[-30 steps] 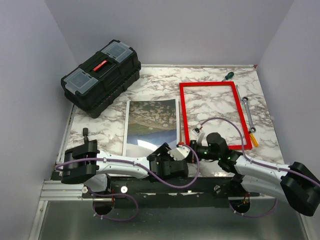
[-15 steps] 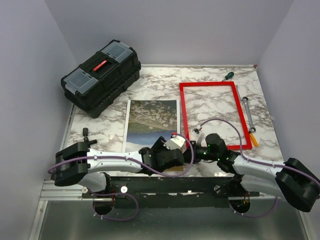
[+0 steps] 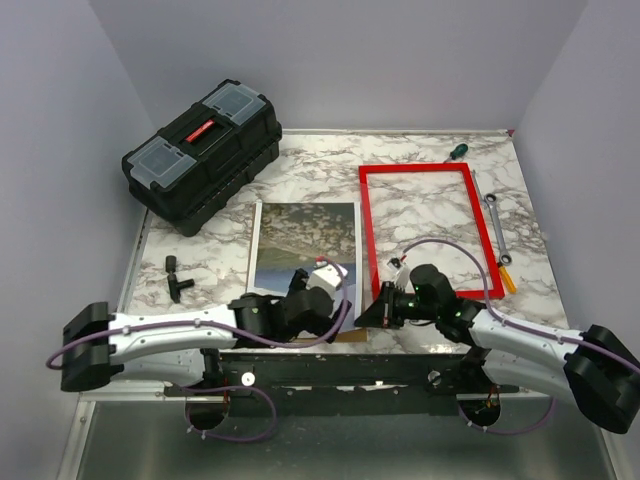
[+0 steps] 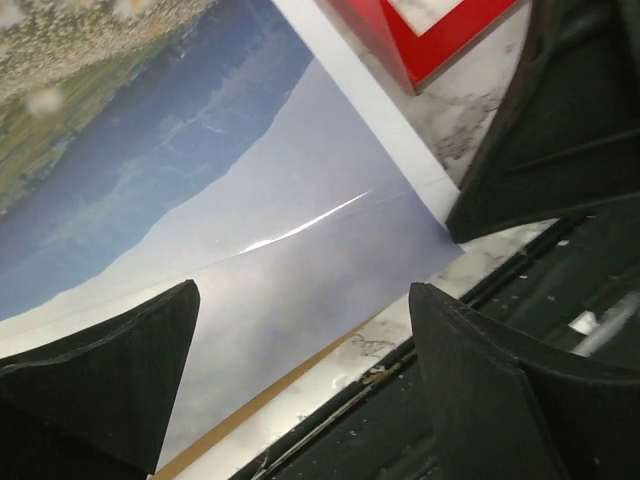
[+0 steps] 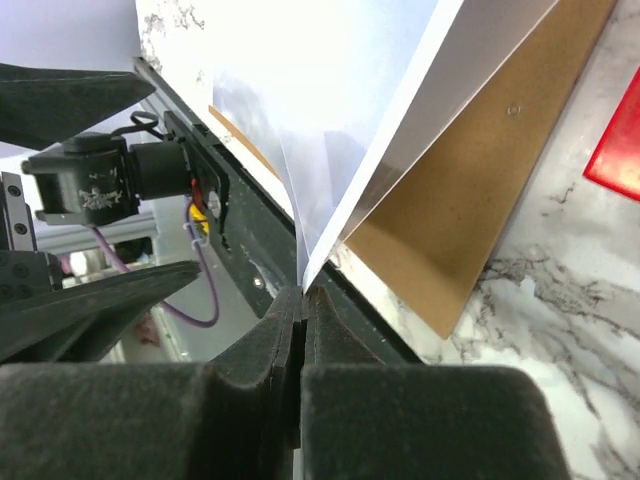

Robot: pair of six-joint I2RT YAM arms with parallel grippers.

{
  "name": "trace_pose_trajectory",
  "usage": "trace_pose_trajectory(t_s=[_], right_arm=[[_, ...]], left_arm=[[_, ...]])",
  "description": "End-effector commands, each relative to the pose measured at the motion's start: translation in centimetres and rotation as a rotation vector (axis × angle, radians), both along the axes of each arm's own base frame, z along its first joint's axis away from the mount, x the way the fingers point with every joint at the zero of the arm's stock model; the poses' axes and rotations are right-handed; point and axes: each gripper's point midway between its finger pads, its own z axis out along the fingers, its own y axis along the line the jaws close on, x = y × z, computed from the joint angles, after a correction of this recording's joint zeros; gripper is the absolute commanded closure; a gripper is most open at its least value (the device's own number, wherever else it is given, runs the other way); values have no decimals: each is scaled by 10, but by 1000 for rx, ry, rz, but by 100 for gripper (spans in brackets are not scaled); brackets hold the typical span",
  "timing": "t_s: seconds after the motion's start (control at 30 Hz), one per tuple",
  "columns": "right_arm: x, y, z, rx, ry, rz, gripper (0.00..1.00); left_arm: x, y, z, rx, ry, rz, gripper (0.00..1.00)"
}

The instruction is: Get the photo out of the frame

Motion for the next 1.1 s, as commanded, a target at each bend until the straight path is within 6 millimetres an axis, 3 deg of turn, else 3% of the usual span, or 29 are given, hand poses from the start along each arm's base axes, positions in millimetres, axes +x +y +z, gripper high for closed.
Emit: trace_pose_trajectory(t_s=[0.0,0.17,0.33,0.57,0.83,1.07], right_arm=[[-9,-1,3,-53,206,-55,99],[-18,7,14,-29,375,-56,99],[-13,18,34,18,439,-78,100],[-10,21,33,25,555,-146,99],[-7,18,34,51,628,-235,99],[-6,19,43,80,656,-251,100]], left_arm=[[-22,-3,29,-275,146,-101,10],[-37,-2,65,-432,160,-233,10],[-49,-2,71,-433,120,-346,11],[-34,2,46,-181,-94,-281,19],[-27,-8,17,74,-276,-216,24],[-14,-2,2,198,-320,-135,43]])
